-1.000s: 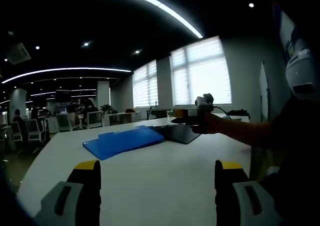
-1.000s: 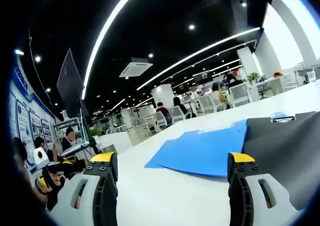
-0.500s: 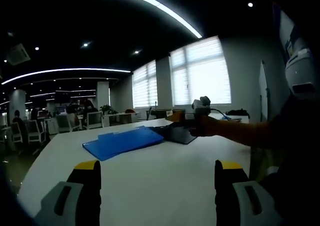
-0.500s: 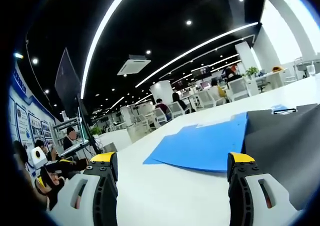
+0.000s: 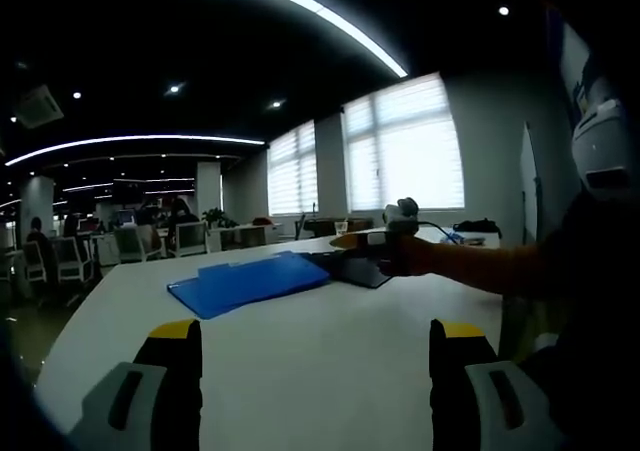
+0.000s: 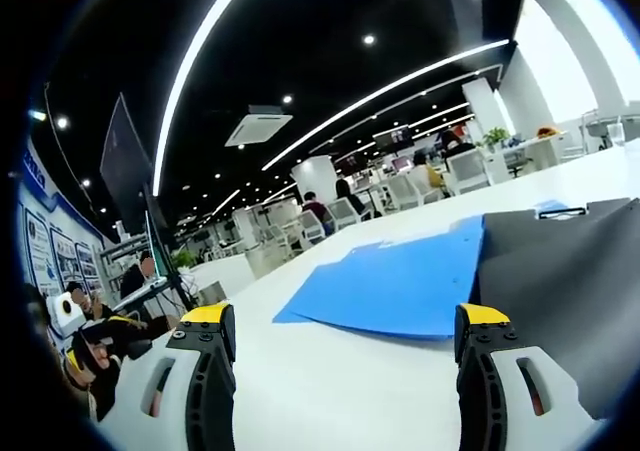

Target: Organize the scattered folders on the table and sort them into different groups

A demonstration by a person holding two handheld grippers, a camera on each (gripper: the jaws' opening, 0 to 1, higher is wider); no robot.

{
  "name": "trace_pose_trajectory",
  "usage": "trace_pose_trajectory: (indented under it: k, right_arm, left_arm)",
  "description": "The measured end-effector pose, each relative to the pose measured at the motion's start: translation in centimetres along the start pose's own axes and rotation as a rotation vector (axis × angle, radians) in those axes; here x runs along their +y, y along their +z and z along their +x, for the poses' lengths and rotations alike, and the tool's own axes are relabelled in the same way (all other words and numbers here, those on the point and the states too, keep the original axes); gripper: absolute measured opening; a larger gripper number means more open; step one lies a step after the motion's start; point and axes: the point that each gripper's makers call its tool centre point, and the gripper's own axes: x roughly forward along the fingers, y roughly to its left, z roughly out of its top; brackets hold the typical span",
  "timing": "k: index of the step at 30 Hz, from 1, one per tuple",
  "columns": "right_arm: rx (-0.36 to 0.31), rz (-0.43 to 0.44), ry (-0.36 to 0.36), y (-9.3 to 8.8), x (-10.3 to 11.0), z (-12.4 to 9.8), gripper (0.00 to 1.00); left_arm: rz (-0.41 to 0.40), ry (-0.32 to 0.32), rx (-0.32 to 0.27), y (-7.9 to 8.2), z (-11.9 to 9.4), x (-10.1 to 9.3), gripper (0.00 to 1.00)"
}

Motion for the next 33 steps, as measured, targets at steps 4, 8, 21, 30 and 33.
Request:
trace_pose_trajectory:
  k: [4,8,21,30,33]
  right_arm:
    - [0.005,0.007,-0.006,-0.2,-0.5,0.2,0.90]
    - [0.012,0.010,-0.009,-0.3,-0.9,0.4,0.90]
    - [0.008,0.021,-0.007,-0.1,-1.9,1.1,0.90]
    - [0.013,0.019,-0.005,0.0,-2.2,1.4,0.90]
    - [0.015,0.019,-0.004,0.1,-2.3,1.5,0.90]
  left_arm:
    - [-0.001,-0.002,-0.003,0.0,0.0,-0.1,0.95]
    - [-0.002,-0.002,0.001,-0.1,0.0,-0.1,0.95]
    - [0.000,-0.001,-0.001,0.0,-0.1,-0.2,0.95]
    - [-0.002,0.001,-0.003,0.0,-0.2,-0.1,0.95]
    - [-0.002,0.001,-0.004,0.0,-0.3,-0.1,0.95]
